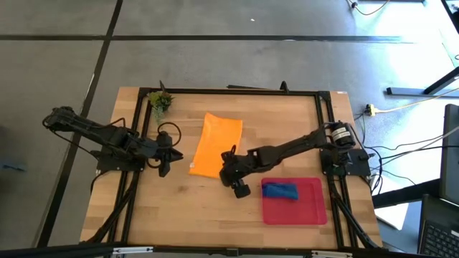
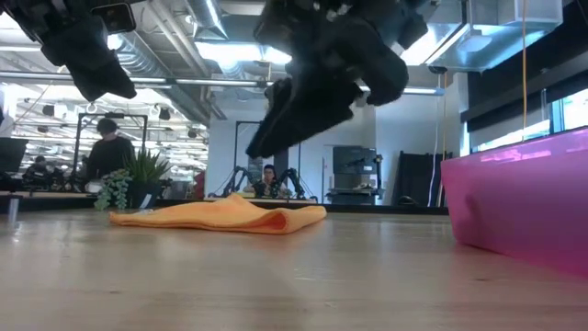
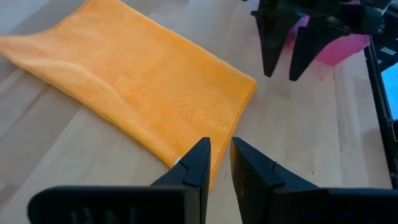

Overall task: Roll microfiber towels into tight, uniform cylinder then place into a basket
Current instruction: Fold the orange microfiber towel

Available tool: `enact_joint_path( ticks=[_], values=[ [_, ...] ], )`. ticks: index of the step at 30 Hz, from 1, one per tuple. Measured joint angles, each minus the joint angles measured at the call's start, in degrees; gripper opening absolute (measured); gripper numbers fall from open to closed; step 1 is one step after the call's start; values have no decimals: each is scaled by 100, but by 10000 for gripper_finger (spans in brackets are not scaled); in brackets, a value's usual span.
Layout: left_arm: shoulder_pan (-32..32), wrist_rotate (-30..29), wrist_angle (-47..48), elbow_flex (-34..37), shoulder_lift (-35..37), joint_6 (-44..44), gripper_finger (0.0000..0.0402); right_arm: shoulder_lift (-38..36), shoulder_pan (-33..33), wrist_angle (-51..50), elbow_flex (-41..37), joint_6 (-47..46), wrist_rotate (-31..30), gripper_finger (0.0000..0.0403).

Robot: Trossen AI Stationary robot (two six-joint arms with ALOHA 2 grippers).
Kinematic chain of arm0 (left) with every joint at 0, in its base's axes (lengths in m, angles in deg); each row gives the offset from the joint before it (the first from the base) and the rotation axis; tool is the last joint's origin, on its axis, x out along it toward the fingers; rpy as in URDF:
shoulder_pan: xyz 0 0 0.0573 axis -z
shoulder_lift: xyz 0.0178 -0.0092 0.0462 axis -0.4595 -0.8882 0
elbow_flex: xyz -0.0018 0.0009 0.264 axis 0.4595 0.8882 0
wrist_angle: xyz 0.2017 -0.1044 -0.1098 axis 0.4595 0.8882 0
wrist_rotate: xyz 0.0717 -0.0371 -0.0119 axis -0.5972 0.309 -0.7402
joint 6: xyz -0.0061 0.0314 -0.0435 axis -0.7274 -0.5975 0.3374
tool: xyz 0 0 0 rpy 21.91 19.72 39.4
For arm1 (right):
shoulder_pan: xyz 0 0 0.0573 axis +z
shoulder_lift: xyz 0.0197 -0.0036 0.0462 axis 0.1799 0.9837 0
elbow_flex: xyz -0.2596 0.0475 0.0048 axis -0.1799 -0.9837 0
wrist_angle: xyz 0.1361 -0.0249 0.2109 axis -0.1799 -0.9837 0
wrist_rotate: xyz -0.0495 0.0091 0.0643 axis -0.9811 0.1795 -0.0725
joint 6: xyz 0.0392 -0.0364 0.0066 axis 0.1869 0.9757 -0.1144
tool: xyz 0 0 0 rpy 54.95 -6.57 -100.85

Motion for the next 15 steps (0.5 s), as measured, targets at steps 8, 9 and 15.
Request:
enact_joint_path(
  ticks=[8, 9, 15],
  values=[
    [0, -3, -4, 0, 0, 0, 53, -3, -70, 296, -547, -67, -1, 193],
    [0, -3, -6, 0, 0, 1, 53, -1, -102, 260, -580, -178, -1, 193],
    [0, -148, -8, 0, 0, 13, 53, 89, -243, 352, -602, -437, 44, 193]
  ],
)
